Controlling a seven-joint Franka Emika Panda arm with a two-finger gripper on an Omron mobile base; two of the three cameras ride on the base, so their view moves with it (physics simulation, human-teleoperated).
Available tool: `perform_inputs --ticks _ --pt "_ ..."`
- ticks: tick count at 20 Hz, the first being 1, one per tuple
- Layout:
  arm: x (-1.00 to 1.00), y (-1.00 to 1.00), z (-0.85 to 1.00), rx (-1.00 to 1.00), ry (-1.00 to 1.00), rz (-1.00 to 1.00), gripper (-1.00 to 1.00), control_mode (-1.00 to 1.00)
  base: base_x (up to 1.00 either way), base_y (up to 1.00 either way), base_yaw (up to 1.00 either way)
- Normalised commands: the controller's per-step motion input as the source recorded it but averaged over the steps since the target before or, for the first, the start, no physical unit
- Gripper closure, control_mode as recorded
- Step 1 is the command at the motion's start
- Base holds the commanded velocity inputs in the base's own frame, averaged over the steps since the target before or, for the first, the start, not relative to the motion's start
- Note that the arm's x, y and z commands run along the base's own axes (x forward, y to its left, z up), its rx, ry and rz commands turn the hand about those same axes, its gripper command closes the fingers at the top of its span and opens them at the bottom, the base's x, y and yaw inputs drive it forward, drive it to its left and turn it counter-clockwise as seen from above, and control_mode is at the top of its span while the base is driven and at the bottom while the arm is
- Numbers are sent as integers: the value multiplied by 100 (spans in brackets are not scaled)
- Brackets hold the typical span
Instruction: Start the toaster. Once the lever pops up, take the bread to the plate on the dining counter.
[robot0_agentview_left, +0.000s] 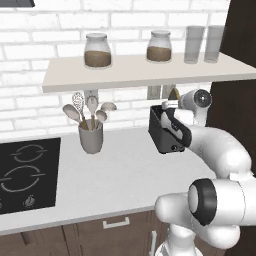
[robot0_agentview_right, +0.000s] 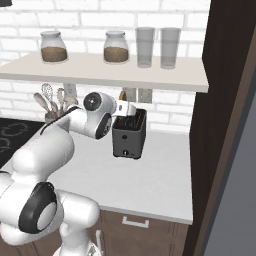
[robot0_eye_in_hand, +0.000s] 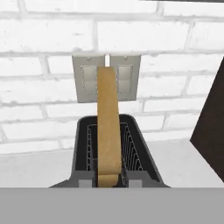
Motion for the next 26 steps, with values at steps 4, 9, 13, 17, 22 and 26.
perform_inputs --ticks 4,9,13,17,22,26 --pt "-64 0 41 -1 3 -1 100 -100 0 0 0" --pt "-86 0 9 0 7 0 100 -100 0 0 0" --pt "-94 0 0 0 6 0 100 -100 0 0 0" --pt "-78 7 9 0 9 0 100 -100 0 0 0" --pt "-72 21 6 0 12 0 100 -100 0 0 0" --pt "-66 28 10 0 5 0 100 -100 0 0 0"
